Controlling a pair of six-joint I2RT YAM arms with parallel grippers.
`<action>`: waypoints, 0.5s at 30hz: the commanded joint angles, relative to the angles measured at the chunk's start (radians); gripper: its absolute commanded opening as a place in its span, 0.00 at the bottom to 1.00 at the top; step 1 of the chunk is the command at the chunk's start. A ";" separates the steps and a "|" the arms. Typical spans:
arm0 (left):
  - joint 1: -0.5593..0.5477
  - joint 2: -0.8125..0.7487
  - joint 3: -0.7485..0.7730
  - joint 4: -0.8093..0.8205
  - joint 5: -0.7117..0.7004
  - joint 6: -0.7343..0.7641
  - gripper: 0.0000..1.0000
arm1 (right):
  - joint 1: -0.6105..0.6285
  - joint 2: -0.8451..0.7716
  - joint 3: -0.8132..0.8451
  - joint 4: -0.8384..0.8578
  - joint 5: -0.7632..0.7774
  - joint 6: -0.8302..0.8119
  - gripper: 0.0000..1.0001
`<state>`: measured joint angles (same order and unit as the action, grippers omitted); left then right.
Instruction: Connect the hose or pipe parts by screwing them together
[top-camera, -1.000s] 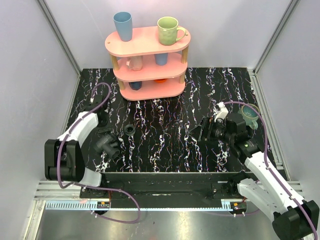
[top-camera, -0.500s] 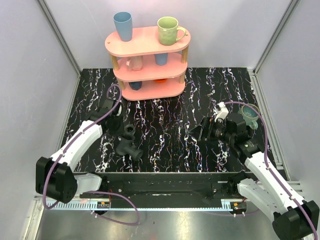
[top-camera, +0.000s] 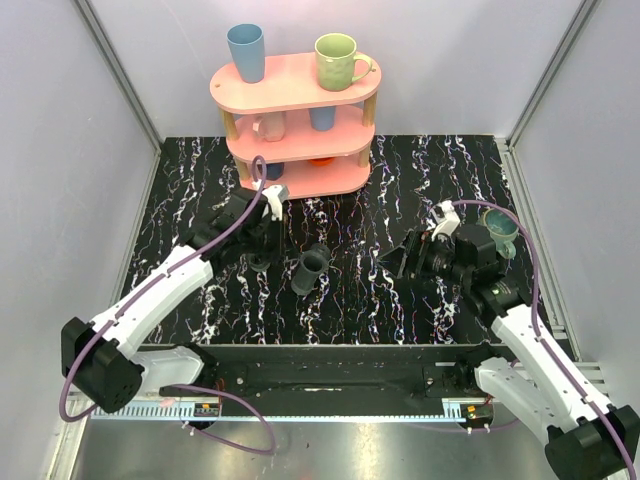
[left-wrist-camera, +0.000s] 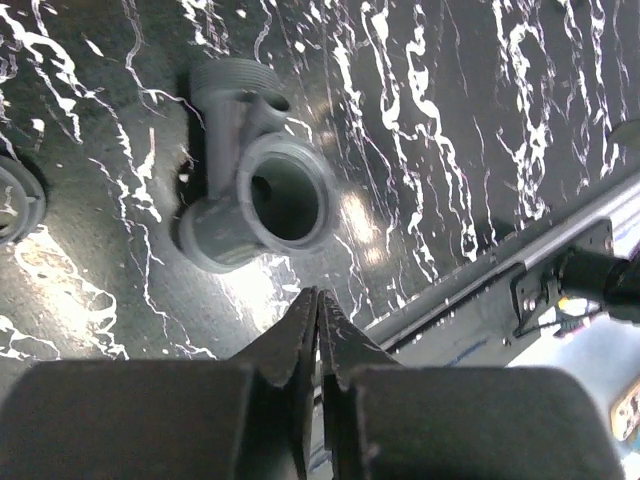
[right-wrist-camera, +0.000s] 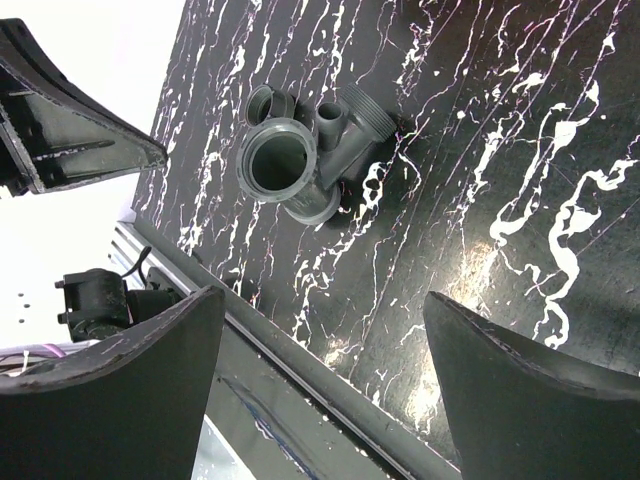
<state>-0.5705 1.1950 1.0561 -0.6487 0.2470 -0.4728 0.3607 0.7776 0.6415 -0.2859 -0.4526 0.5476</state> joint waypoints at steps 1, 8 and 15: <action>0.003 -0.024 0.024 0.077 -0.110 -0.006 0.14 | -0.002 0.022 0.018 0.021 0.019 0.003 0.90; 0.017 -0.075 0.047 -0.015 -0.293 0.077 0.80 | 0.015 0.090 -0.023 0.192 0.012 0.083 0.89; 0.126 -0.133 0.002 -0.049 -0.344 0.132 0.99 | 0.217 0.221 -0.031 0.323 0.310 0.204 0.93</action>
<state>-0.4934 1.1049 1.0599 -0.6895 -0.0246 -0.3920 0.4911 0.9283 0.5922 -0.0795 -0.3328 0.6704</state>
